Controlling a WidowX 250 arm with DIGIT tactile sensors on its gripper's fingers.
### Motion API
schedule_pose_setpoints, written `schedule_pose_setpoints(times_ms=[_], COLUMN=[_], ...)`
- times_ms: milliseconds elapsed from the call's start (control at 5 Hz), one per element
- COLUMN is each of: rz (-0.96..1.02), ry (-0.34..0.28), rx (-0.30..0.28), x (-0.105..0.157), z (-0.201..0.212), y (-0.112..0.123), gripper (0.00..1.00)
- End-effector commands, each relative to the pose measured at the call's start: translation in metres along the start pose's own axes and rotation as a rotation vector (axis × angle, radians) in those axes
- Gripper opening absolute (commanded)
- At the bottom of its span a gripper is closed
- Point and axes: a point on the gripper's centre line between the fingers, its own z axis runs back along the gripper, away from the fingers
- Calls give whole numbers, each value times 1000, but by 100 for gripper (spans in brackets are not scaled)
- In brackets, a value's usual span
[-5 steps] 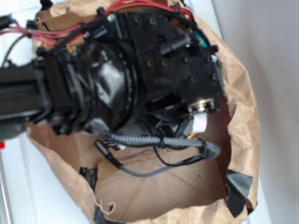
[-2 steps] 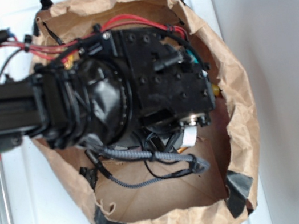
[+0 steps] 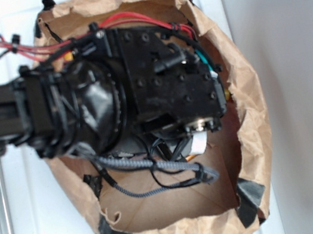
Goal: Grab the rock.
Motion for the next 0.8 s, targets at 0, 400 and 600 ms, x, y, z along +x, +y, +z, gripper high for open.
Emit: schedule_pose_setpoints(times_ms=[0,400,600], rz=[-48,-74,-71], ry=[-19,-41,-28], rx=[50,69,72], x=[14,23,21], z=[19,-2,-8], y=[-6,0,2], gripper=[100,100,100])
